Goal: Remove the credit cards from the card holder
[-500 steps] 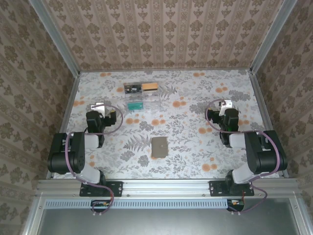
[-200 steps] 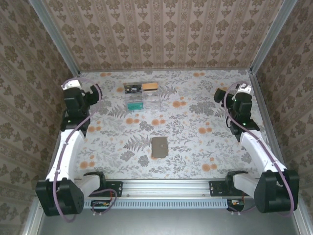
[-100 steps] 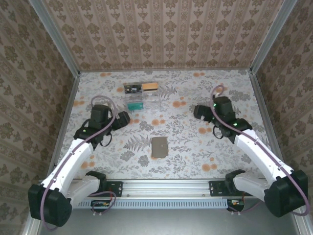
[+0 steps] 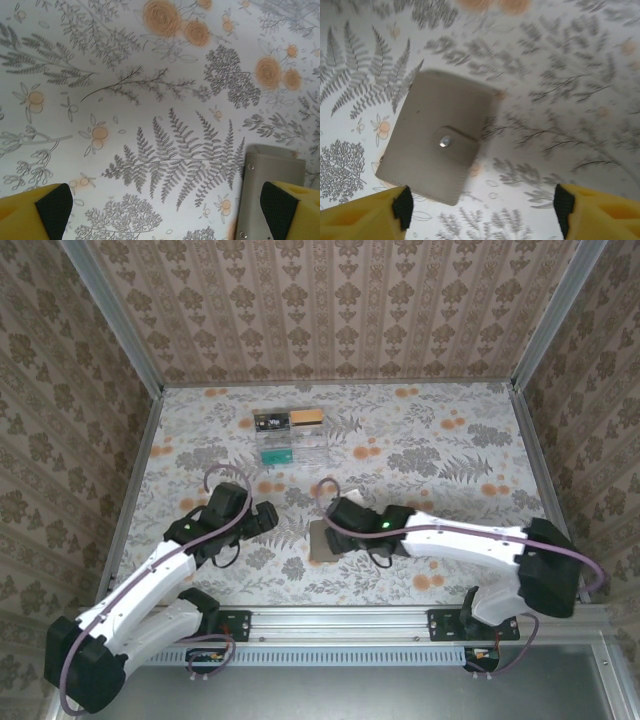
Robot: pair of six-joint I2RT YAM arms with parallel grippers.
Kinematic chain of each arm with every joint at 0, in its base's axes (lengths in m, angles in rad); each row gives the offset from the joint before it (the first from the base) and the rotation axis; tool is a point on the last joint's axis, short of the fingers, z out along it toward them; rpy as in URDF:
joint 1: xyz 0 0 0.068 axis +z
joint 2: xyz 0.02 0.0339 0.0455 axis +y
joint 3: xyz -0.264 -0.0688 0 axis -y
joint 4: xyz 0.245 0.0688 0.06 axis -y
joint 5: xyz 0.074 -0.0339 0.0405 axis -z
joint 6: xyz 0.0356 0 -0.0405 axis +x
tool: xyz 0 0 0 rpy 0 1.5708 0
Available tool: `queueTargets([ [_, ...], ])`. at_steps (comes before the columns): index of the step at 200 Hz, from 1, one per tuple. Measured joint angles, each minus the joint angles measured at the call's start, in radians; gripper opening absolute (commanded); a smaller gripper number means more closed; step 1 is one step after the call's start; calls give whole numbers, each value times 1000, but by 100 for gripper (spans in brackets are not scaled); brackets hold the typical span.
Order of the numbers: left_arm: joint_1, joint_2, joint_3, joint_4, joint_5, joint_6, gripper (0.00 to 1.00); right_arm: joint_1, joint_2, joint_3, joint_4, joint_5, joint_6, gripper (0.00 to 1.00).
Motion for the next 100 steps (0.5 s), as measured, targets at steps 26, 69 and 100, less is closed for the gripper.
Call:
queueTargets([
  [26, 0, -45, -29, -14, 0, -13, 100, 48, 130, 90, -31, 0, 2, 51],
  [69, 0, -90, -39, -14, 2, -21, 100, 56, 245, 187, -63, 1, -6, 44],
  [100, -1, -126, -43, -15, 4, -21, 100, 43, 286, 207, -64, -3, -11, 40],
])
